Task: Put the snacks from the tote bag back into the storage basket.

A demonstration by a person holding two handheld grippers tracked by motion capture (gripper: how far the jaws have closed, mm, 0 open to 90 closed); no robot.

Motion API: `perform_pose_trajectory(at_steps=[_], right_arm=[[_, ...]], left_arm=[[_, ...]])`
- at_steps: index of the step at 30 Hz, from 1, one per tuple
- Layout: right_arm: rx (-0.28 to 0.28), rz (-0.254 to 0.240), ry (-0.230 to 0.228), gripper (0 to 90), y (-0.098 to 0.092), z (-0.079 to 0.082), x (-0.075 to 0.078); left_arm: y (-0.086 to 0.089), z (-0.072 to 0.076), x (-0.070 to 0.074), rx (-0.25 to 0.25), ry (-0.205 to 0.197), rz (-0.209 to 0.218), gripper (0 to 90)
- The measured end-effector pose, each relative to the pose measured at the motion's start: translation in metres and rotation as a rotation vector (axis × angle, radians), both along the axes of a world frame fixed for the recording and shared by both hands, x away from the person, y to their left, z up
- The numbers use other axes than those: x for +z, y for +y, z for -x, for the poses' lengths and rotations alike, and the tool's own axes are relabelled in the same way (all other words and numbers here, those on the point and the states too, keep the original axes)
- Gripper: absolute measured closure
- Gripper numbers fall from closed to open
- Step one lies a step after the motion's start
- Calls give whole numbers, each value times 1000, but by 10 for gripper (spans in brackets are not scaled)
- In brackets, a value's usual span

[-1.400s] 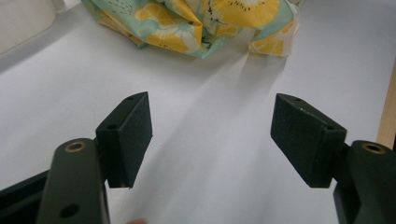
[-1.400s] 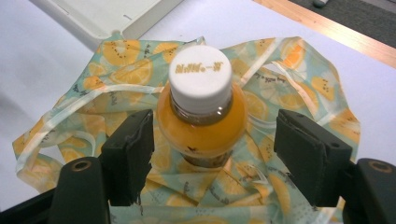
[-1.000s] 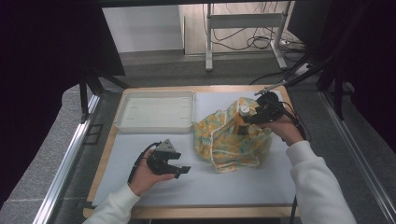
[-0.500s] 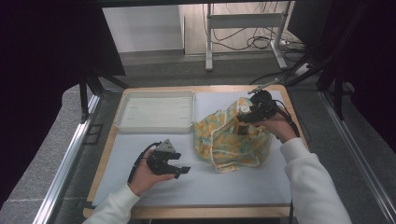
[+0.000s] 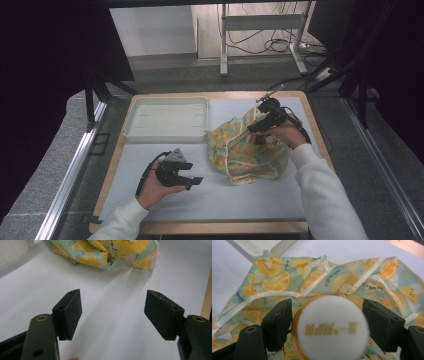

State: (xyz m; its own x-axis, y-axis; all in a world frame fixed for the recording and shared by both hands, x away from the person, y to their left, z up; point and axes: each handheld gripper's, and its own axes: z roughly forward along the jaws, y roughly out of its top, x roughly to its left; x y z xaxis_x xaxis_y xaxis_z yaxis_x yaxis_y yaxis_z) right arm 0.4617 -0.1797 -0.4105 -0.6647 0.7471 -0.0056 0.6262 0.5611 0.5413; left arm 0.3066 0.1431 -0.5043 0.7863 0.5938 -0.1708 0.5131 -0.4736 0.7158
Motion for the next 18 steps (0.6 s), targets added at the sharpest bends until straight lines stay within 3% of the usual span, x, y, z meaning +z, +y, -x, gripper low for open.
perform_pose_trajectory(at_steps=[6,13,18], right_arm=[[-1,29,25,291,2,-2,-13],[-10,60,28,302,5,-1,-11],[3,57,31,301,5,0,-10]], left_arm=[[0,0,1,1,-5,7,311],[0,1,1,-1,1,4,312],[0,0,0,-1,3,4,312]])
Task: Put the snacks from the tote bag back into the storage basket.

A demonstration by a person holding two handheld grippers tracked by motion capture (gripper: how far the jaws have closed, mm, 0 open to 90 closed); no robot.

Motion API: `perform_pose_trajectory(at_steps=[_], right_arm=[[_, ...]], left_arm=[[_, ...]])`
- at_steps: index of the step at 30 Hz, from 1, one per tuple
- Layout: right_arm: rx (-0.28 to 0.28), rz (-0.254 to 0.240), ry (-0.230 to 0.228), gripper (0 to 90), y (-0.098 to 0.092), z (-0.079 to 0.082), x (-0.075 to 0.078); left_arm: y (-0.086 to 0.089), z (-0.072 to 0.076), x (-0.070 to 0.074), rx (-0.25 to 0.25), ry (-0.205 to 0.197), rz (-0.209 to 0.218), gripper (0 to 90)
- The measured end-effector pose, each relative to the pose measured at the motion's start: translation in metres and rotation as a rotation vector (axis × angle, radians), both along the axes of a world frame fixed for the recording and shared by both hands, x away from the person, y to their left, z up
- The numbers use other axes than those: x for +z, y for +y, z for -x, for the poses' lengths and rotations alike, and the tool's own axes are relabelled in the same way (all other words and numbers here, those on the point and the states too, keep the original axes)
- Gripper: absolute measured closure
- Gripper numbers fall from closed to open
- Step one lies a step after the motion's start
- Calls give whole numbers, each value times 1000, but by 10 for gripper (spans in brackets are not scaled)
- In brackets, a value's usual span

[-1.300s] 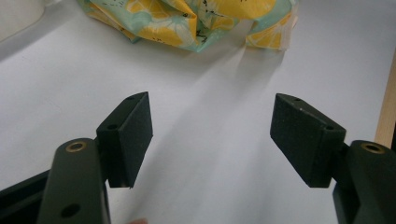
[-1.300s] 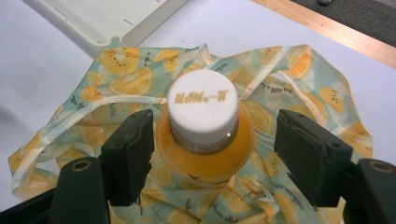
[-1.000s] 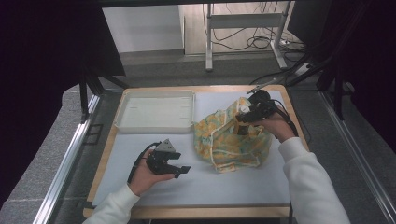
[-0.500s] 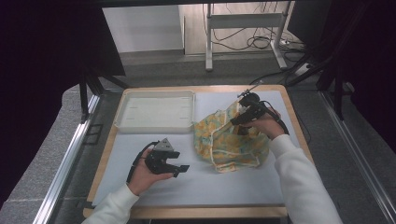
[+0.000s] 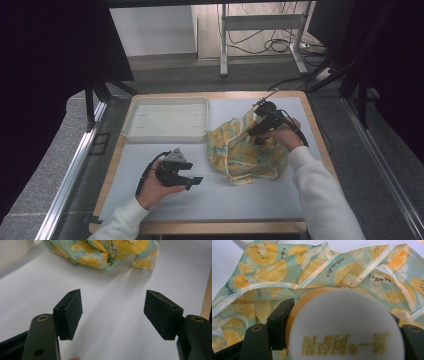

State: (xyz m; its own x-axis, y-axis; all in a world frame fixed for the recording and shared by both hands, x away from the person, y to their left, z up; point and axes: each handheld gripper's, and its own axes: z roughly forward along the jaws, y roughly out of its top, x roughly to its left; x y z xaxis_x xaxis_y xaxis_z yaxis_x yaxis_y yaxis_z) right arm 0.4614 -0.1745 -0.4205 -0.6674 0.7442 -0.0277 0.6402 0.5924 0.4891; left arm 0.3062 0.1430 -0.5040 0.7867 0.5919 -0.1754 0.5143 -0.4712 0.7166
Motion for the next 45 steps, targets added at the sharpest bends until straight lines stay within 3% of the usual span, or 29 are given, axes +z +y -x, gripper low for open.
perform_pose_trajectory(at_steps=[22,45], right_arm=[[54,-77,-87,301,0,14,49],[80,-74,-100,302,12,17,52]], left_arm=[[-2,-1,-3,-12,8,-11,311],[-6,-3,-11,-32,34,-46,307]])
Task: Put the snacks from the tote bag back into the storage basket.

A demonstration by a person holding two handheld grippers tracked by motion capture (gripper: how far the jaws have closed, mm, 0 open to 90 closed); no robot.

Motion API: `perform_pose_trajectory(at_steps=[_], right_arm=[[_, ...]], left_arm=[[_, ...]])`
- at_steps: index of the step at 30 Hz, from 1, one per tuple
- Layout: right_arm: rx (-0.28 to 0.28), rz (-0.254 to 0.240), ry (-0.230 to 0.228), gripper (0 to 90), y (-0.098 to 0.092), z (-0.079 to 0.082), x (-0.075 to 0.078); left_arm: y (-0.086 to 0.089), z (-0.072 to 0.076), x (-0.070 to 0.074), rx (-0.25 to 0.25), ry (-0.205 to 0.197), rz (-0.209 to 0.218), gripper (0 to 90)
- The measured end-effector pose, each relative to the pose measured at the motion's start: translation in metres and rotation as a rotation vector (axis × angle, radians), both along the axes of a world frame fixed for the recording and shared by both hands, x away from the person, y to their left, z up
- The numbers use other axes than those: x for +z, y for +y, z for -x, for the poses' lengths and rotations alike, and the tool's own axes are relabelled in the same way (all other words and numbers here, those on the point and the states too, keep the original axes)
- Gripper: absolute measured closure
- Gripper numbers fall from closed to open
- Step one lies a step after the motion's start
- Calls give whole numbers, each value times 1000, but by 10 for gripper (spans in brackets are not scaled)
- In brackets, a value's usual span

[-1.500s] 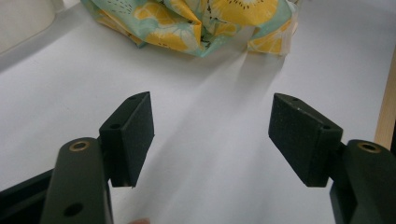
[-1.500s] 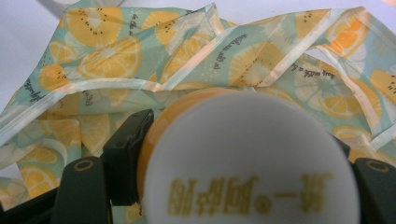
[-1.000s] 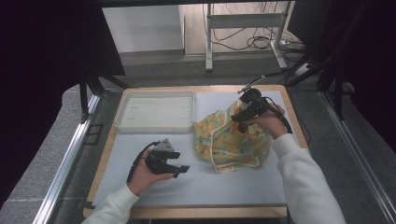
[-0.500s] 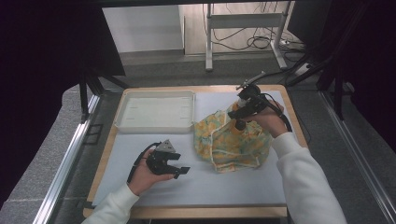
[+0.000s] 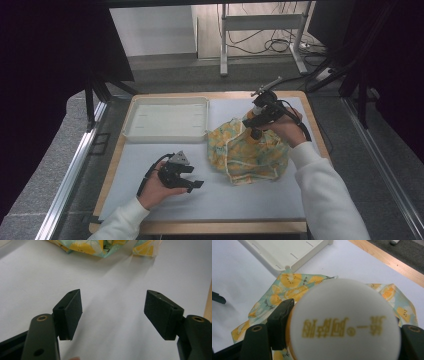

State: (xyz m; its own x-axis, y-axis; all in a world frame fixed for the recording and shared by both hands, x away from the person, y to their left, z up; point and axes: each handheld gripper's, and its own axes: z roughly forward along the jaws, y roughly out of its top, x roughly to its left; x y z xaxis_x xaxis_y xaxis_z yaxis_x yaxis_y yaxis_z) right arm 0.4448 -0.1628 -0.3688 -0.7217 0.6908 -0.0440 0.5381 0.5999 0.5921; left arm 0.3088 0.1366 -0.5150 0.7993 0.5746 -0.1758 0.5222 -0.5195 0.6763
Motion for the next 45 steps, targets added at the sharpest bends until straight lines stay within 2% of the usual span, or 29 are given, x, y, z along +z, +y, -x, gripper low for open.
perform_pose_trajectory(at_steps=[7,11,23,28,45], right_arm=[[-3,8,-1,301,-1,1,-1],[-1,0,1,302,-1,1,-2],[11,7,5,302,5,1,-3],[17,-4,1,302,7,2,2],[38,-27,-32,302,15,9,26]], left_arm=[[-5,1,-5,-13,15,-20,303],[-7,1,-6,-28,14,-51,300],[-6,0,-6,-21,18,-50,300],[-5,0,-7,-12,18,-37,300],[-4,0,-5,-7,24,-31,300]])
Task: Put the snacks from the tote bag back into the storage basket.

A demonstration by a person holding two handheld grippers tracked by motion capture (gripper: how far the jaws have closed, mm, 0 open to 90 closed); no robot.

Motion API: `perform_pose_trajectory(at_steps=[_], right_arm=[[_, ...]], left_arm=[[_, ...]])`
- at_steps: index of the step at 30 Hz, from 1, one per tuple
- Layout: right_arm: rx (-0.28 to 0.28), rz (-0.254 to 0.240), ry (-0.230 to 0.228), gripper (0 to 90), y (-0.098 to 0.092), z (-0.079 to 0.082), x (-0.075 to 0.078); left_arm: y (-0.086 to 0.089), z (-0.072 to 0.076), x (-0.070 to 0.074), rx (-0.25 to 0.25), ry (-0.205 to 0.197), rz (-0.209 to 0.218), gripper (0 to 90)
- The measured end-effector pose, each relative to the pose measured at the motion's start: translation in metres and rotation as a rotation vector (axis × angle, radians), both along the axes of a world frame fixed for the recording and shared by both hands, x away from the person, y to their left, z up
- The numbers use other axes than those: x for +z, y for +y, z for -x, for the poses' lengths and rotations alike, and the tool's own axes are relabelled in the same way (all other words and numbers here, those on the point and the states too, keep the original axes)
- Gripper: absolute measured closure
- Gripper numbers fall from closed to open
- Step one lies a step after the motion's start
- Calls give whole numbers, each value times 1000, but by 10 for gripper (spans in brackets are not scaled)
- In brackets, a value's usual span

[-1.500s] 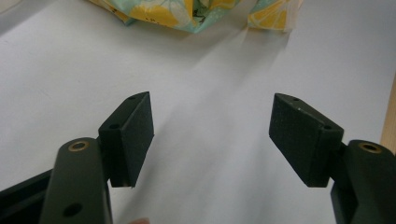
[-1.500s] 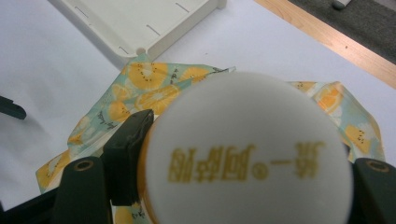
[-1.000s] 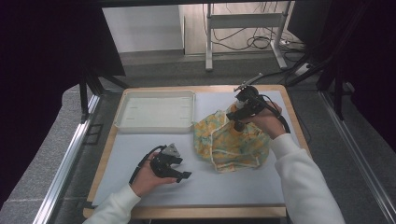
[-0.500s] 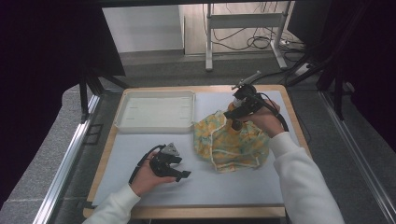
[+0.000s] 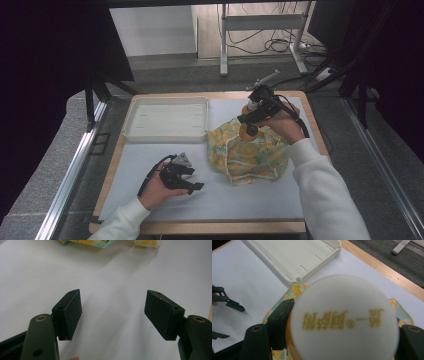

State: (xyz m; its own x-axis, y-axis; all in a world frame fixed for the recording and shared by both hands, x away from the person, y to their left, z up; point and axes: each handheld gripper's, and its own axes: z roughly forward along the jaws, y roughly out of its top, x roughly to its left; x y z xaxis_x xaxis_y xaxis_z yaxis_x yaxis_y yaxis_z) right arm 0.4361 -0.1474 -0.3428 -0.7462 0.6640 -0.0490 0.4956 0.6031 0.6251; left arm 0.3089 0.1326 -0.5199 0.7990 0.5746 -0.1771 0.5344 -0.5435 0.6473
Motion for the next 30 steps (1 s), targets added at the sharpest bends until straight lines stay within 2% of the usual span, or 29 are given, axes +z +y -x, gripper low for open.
perform_pose_trajectory(at_steps=[16,30], right_arm=[[29,-9,5,302,17,-2,5],[67,-41,-8,302,39,-2,15]], left_arm=[[2,-1,1,-3,-1,-2,300],[3,-1,2,-2,10,23,300]])
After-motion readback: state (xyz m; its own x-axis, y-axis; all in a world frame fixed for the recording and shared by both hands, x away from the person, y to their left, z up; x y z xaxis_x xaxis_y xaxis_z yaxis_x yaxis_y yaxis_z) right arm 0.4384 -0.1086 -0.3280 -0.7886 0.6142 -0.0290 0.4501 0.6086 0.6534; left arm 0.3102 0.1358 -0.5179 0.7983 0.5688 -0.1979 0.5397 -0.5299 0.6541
